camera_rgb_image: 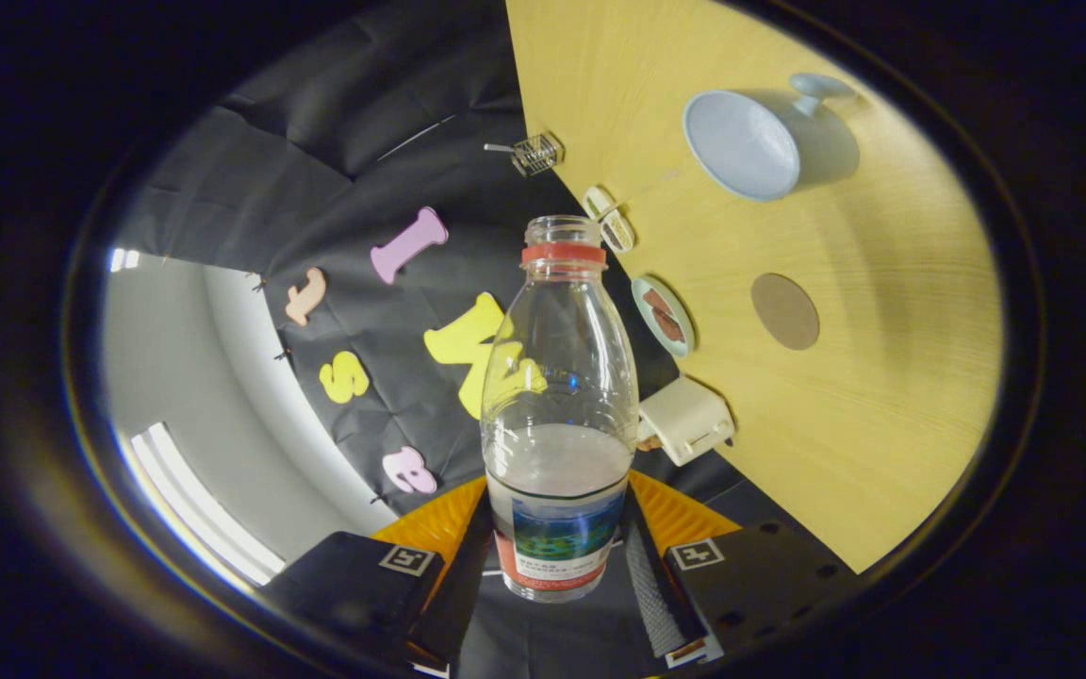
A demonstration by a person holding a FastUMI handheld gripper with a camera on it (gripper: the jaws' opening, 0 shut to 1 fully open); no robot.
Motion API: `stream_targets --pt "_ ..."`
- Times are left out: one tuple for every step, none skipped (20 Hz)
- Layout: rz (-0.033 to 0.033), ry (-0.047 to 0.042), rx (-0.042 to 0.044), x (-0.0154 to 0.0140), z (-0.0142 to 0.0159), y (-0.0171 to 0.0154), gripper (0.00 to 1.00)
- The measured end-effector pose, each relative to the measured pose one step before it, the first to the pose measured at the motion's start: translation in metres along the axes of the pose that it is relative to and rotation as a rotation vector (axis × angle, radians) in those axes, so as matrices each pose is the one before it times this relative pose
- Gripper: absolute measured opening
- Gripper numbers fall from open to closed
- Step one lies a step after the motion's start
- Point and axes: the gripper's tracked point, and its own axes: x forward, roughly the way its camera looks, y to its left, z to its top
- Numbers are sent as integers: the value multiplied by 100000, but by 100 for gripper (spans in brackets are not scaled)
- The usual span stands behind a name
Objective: Take the bottle from table, then pour the juice into the cup, finally place the bottle on the coaster
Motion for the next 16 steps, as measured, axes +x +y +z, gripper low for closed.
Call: stream_targets --pt "-96 -216 360 -7 59 64 75" --pt "-69 -192 415 -18 53 109 75" --pt "-13 -38 403 52 -23 127 75" --pt "73 65 281 10 -66 23 75" --pt "58 24 210 12 -111 104 75" --pt "254 121 19 -23 -75 60 75" --pt "76 7 84 -28 30 132 75" --pt "90 -1 372 -43 -45 68 75" --pt "252 163 271 -77 -99 184 75" --pt "1 -175 148 -40 10 78 75" --pt "153 -25 118 11 54 75 75" --pt "136 -82 -59 -37 49 152 75" --pt "-39 -129 -131 5 53 29 75" --pt "-18 -48 -109 55 33 -20 75" --pt "-122 -116 -79 4 13 -31 75" --pt "-279 179 -525 4 6 -179 75"
